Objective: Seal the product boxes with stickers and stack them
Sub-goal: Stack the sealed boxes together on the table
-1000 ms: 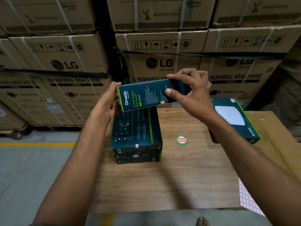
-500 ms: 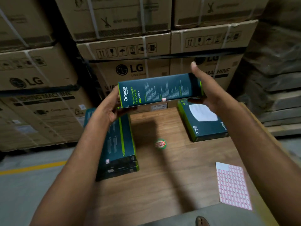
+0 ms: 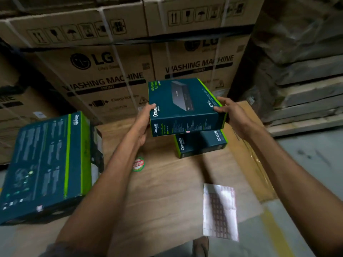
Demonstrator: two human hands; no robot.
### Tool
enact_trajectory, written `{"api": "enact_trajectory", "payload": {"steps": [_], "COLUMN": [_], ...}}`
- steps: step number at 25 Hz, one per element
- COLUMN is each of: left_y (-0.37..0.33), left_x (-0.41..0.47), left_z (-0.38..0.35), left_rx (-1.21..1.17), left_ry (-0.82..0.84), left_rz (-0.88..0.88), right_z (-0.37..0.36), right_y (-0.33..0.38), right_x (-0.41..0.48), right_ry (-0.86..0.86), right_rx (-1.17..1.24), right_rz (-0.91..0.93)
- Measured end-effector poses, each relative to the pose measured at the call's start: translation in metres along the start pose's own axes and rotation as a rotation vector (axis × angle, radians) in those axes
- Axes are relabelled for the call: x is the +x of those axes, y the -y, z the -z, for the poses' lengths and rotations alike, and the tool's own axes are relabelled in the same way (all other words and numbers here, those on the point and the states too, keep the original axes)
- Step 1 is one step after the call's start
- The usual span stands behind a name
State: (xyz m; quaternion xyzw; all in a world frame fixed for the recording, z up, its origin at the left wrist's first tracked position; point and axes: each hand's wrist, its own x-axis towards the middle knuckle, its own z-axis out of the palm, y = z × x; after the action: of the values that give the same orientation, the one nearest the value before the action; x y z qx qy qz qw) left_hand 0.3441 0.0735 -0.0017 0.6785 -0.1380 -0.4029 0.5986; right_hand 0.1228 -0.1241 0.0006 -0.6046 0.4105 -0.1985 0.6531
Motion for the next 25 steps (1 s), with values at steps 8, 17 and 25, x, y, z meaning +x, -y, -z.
{"api": "enact_trajectory", "payload": {"steps": [8,17,25], "left_y": [0.102,0.135,0.138], "left_x": [0.071,0.069,0.07], "left_z": [-0.061,-0.086,-0.079], "left_rx": [-0.002,-0.072,-0.061], "left_ry": [-0.043,-0.097,-0.063], "left_rz": [0.041,0.056,0.039], "right_z": [0.056,0.059,0.057], "right_y": [-0.099,-0.129,-0.127], "right_x": [0.07,0.068,0.056], "right_ry": [0.008,-0.051,-0.049], "right_rx": [-0.183,-0.1,-0.159], "right_rz": [-0.018,-0.04,-0.019]}}
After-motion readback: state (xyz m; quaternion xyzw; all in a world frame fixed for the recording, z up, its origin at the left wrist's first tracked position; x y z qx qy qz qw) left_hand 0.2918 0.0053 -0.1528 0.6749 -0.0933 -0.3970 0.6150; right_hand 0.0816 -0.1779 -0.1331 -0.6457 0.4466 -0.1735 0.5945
